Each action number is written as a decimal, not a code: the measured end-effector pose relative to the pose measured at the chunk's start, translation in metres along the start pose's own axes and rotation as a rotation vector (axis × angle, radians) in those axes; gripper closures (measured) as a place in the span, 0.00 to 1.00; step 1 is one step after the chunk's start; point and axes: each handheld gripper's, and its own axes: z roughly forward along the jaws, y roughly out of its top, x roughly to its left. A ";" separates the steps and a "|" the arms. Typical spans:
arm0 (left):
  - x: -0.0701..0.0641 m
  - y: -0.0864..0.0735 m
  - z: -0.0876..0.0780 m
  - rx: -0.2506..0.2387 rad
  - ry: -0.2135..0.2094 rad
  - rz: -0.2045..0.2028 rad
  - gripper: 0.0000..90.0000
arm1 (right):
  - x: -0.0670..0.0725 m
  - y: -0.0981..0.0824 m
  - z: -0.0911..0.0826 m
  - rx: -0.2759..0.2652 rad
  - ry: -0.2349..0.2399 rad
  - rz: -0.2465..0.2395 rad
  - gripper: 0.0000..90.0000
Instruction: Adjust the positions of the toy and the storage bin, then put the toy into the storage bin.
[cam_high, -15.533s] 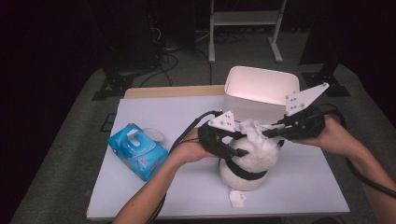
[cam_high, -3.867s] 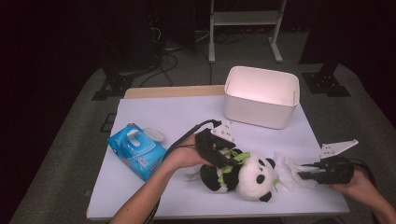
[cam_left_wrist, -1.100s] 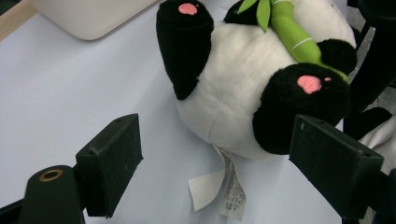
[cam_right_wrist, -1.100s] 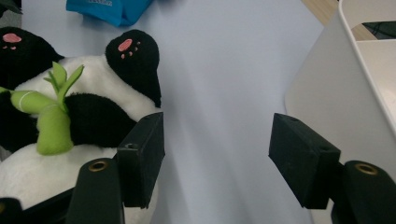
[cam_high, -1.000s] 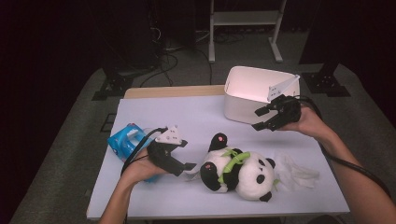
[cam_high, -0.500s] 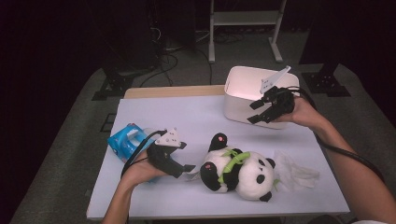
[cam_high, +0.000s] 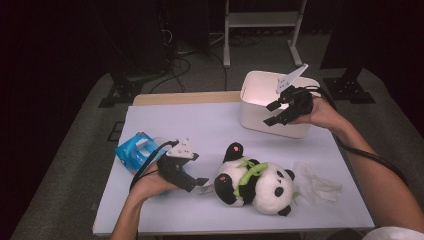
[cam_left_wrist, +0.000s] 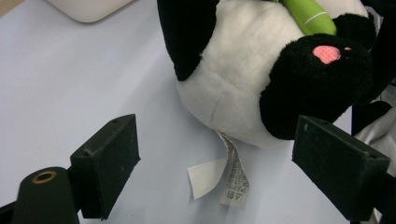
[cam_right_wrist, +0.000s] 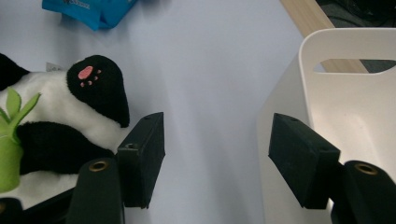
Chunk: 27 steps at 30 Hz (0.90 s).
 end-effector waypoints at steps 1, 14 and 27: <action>0.000 -0.001 0.000 0.003 0.000 0.002 0.15 | -0.001 0.001 0.000 0.001 0.000 -0.004 0.39; 0.000 -0.001 -0.002 -0.004 -0.002 -0.002 0.14 | -0.005 0.005 0.007 0.020 0.003 -0.013 0.39; -0.002 0.000 -0.002 -0.008 -0.013 0.000 0.13 | -0.015 0.007 0.010 0.049 -0.029 -0.016 0.40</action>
